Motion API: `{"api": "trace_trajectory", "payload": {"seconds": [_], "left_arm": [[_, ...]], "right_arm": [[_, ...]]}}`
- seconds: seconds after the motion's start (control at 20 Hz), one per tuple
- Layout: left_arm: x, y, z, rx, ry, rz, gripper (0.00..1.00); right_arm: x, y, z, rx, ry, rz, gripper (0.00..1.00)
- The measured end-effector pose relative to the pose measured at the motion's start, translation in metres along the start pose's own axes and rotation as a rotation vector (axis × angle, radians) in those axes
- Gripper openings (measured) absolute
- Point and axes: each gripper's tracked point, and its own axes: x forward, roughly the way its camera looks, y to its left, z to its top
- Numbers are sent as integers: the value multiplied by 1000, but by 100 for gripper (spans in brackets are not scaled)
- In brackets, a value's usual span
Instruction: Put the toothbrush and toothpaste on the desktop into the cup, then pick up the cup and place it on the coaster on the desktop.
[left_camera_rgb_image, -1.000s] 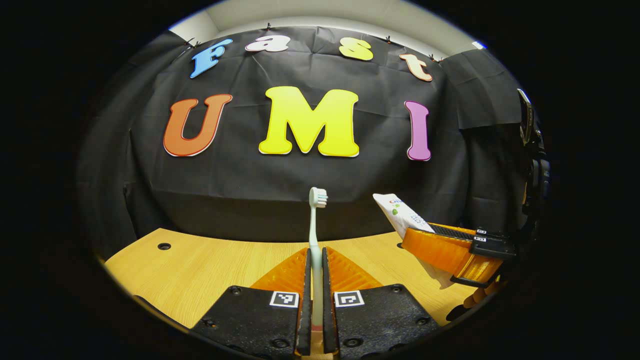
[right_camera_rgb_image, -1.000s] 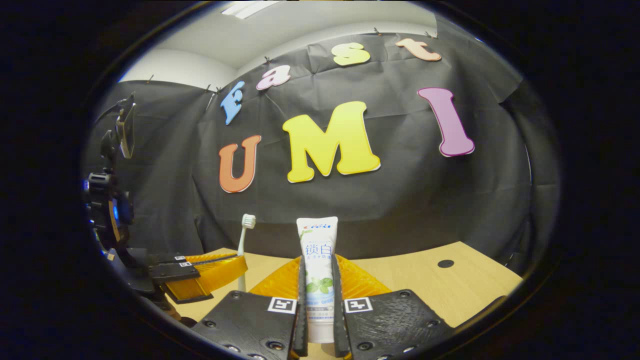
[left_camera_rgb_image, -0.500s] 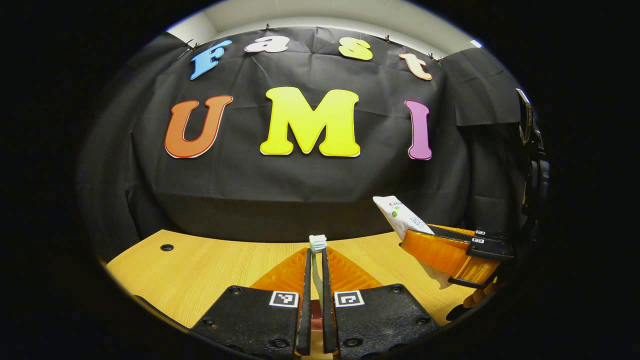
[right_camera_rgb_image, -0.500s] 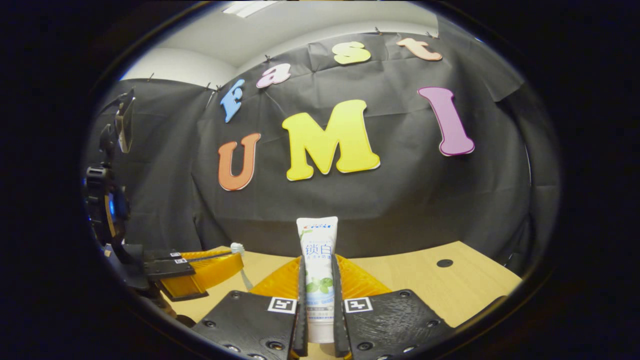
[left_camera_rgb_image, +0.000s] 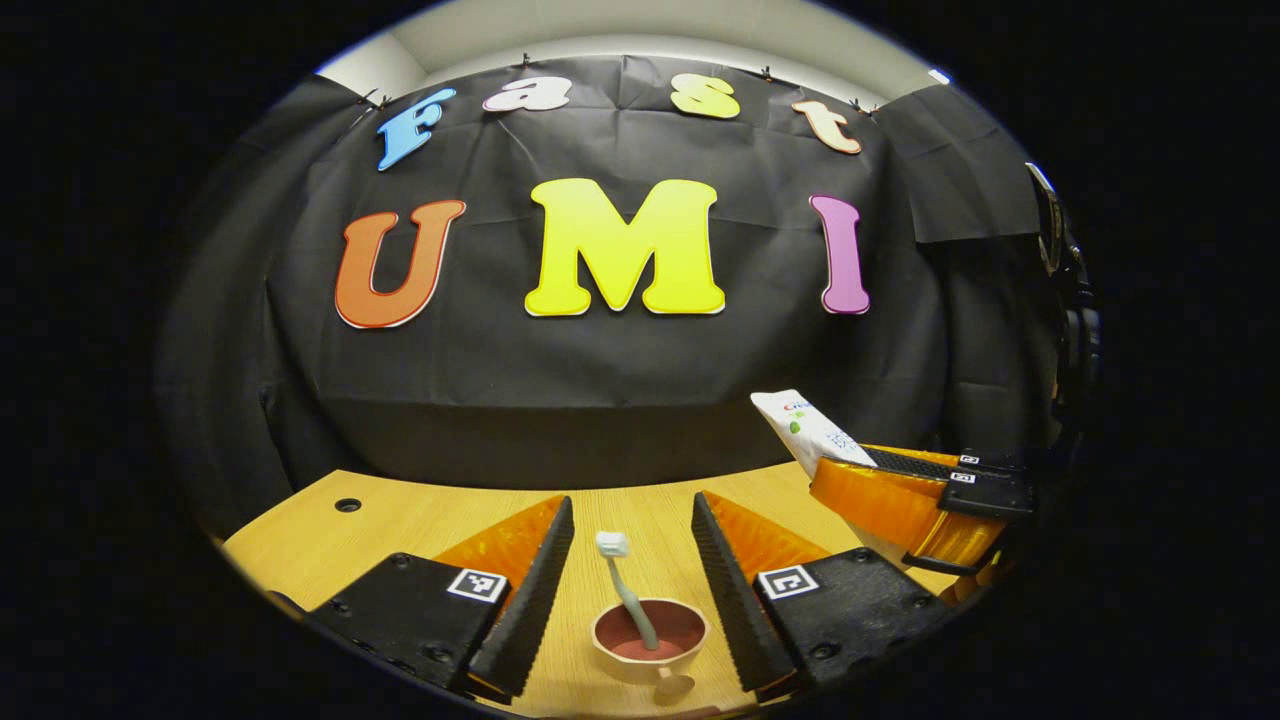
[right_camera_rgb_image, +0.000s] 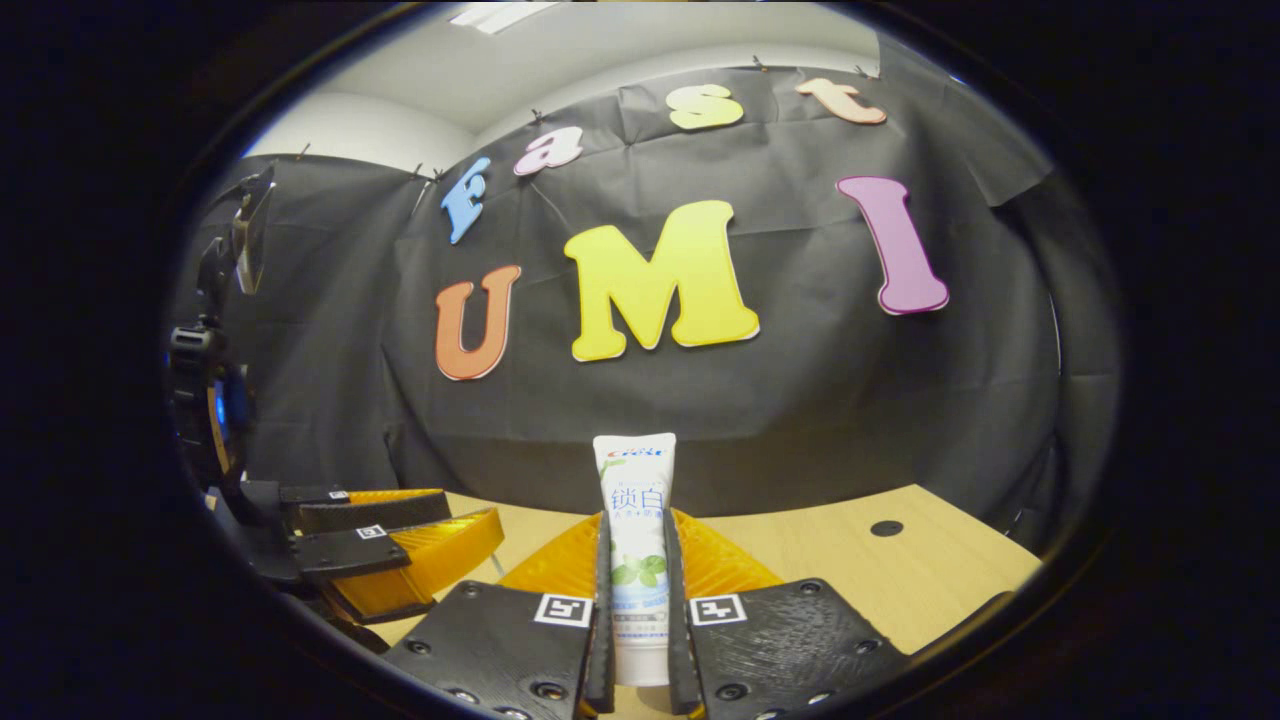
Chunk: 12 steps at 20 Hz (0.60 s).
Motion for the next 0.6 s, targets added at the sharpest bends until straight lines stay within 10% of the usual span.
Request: {"api": "trace_trajectory", "payload": {"seconds": [0.2, 0.6], "left_arm": [[-5, 8, 8, 17, -15, 14, 98], [-20, 72, 23, 24, -48, 118, 98]], "right_arm": [[1, 2, -3, -4, 8, 5, 20], [13, 58, -25, 23, 57, 126, 22]]}}
